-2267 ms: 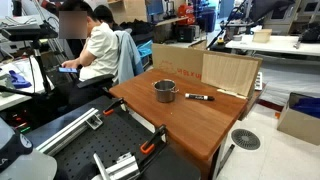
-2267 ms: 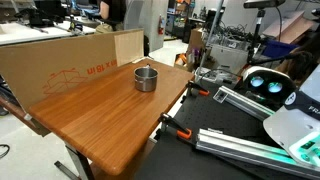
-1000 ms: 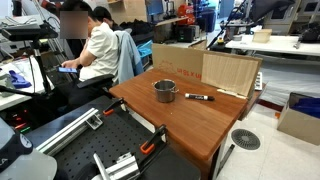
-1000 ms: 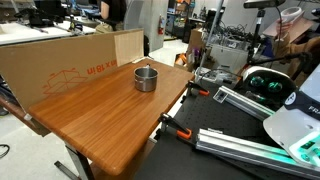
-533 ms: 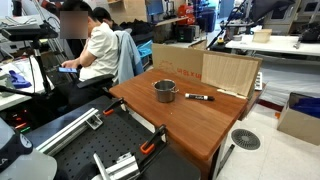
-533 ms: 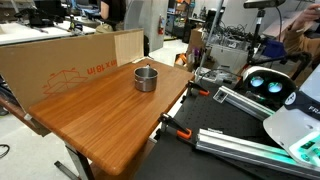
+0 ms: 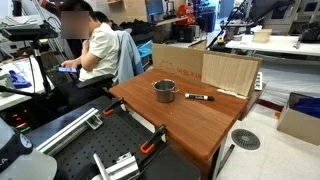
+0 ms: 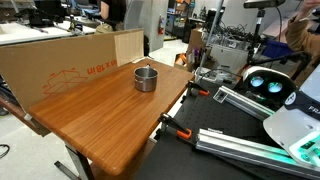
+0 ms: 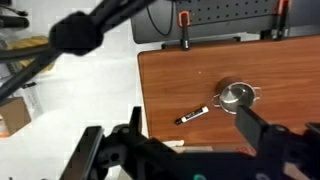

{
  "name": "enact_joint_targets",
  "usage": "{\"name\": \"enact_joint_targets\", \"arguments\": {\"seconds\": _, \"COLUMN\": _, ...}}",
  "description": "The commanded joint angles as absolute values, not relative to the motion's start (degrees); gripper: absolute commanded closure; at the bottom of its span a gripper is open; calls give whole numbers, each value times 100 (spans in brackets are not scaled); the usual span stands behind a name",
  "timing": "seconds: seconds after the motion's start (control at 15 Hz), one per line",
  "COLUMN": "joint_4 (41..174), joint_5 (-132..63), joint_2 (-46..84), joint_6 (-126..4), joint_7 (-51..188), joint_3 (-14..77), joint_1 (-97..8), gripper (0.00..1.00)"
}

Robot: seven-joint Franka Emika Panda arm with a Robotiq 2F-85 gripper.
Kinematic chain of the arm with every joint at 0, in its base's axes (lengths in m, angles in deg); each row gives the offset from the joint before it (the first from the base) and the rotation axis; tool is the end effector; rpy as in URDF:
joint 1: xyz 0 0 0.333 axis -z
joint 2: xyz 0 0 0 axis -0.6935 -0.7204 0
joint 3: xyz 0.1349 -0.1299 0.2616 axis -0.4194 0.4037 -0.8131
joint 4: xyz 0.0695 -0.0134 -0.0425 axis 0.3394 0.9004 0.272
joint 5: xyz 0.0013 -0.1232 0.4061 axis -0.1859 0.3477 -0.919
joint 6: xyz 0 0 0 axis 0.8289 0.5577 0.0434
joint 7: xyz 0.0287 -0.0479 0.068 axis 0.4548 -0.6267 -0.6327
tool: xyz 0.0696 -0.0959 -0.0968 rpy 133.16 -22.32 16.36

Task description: Put the marker in the pot

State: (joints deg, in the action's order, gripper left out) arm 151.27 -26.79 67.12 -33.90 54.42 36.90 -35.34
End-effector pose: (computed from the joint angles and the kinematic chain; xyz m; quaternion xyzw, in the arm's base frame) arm 0.3967 -0.1509 0.4739 0.9980 -0.0351 0.0135 0.0513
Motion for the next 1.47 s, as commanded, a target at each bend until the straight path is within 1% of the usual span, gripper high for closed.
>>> {"name": "enact_joint_targets", "arguments": {"seconds": 0.0, "joint_4": 15102, "joint_5": -2738, "joint_2": 6644, "joint_6": -3394, "joint_7": 5512, "joint_3": 3726, "joint_1": -3576, "gripper": 0}}
{"name": "enact_joint_targets", "arguments": {"seconds": 0.4, "joint_4": 14875, "joint_5": -3726, "joint_2": 5901, "joint_6": -3314, "joint_7": 5965, "joint_3": 3769, "joint_1": -3634, "gripper": 0}}
{"name": "enact_joint_targets", "arguments": {"seconds": 0.6, "joint_4": 14680, "joint_5": -4088, "joint_2": 5382, "joint_6": -3553, "joint_7": 6487, "joint_3": 3695, "joint_1": -3570, "gripper": 0}}
{"name": "enact_joint_targets", "arguments": {"seconds": 0.8, "joint_4": 14381, "joint_5": -4322, "joint_2": 4757, "joint_6": -3898, "joint_7": 6994, "joint_3": 3655, "joint_1": -3558, "gripper": 0}}
{"name": "enact_joint_targets", "arguments": {"seconds": 1.2, "joint_4": 13398, "joint_5": -4886, "joint_2": 3259, "joint_6": -3861, "joint_7": 7867, "joint_3": 3618, "joint_1": -3580, "gripper": 0}}
{"name": "enact_joint_targets", "arguments": {"seconds": 1.4, "joint_4": 13026, "joint_5": -5297, "joint_2": 2588, "joint_6": -4158, "joint_7": 8134, "joint_3": 3606, "joint_1": -3581, "gripper": 0}}
